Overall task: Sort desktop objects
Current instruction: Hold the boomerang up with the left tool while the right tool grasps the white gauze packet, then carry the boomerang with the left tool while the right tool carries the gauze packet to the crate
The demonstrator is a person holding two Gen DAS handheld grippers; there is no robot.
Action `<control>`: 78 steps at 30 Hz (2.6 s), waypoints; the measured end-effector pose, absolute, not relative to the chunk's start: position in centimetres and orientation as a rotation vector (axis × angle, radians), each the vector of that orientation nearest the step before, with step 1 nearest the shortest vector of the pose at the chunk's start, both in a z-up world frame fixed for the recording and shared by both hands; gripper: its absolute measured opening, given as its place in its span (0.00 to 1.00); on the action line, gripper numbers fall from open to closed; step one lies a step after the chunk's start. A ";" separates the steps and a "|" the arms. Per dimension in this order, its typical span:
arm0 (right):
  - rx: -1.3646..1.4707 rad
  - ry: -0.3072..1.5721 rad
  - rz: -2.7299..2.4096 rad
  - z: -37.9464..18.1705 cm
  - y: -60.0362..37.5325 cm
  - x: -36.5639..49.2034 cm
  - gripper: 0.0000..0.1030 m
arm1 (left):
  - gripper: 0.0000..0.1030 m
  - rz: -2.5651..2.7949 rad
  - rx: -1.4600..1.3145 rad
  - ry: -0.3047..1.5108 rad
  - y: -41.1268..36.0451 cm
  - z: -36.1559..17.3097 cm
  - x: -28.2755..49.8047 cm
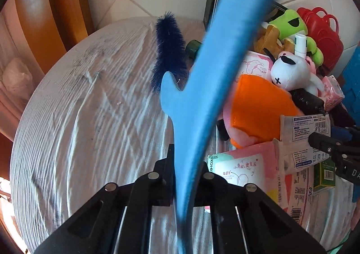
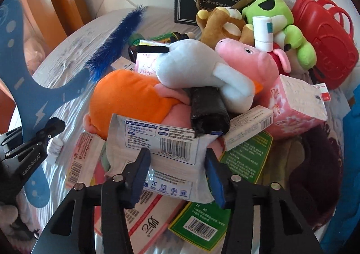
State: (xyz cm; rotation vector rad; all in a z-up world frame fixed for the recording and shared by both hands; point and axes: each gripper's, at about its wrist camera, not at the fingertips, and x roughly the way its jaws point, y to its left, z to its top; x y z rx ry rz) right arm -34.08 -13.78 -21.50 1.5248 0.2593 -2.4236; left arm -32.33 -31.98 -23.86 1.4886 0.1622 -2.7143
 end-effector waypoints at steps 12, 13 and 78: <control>1.522 0.251 -2.345 -21.2 -12.3 -33.5 0.84 | 0.07 -2.651 1.454 0.137 -31.6 -22.0 -29.2; 1.516 0.263 -2.335 -21.3 -12.4 -33.5 0.87 | 0.07 -2.638 1.449 0.136 -31.7 -21.7 -28.9; 0.787 0.280 -2.604 0.8 0.8 -21.9 0.32 | 0.07 -2.916 0.869 0.046 -12.9 -0.8 -20.1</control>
